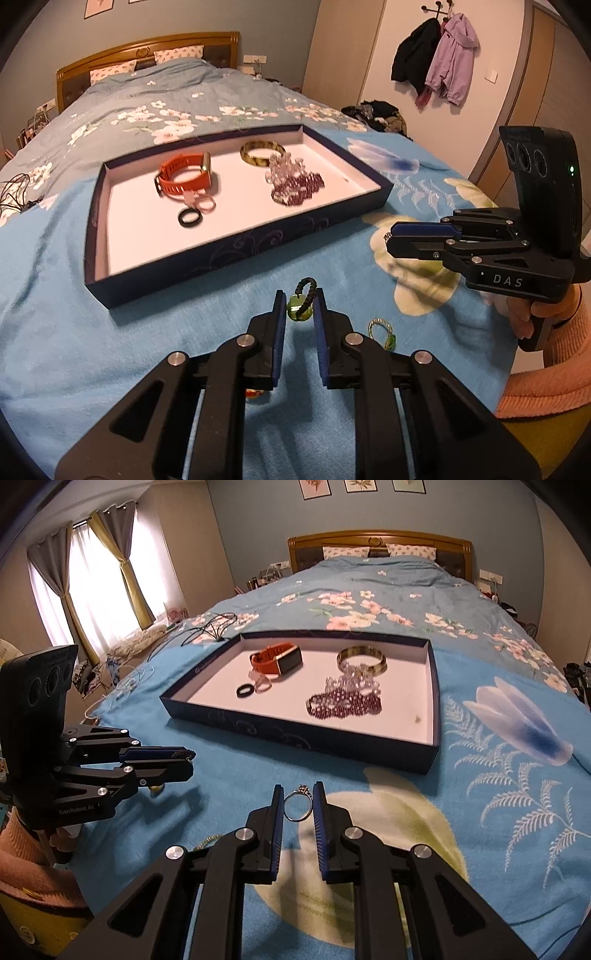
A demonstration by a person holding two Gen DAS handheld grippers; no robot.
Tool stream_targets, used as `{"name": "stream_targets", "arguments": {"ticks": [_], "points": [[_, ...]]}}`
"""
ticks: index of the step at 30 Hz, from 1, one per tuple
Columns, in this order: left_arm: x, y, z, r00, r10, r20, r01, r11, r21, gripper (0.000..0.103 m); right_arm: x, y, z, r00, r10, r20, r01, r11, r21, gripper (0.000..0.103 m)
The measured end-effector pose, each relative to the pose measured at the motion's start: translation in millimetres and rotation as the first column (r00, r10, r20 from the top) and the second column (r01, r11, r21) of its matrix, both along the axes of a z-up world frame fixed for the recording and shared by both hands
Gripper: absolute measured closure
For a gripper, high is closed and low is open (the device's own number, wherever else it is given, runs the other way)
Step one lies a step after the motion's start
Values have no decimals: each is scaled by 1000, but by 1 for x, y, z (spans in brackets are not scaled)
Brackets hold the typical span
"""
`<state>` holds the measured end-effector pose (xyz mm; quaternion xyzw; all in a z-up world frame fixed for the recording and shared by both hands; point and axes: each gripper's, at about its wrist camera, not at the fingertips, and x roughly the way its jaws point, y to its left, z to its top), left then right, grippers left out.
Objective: Organize jewelry
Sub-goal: 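Carry the green ring and silver ring over the box lid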
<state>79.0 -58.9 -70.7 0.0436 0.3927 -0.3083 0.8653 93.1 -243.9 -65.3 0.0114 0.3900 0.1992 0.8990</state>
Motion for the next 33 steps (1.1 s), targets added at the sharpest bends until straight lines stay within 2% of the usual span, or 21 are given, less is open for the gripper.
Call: {"name": "stream_targets", "arguments": {"ticks": [15,33], "points": [[7,14,28,995,59,78,-57,998,-32,88,11,3,20,998,1,71,-3,1000,18,89],[16,16,43,990,86,115,-83,996,-28,88,25,3,29,994,-2,108,-1,1000,30,89]]}}
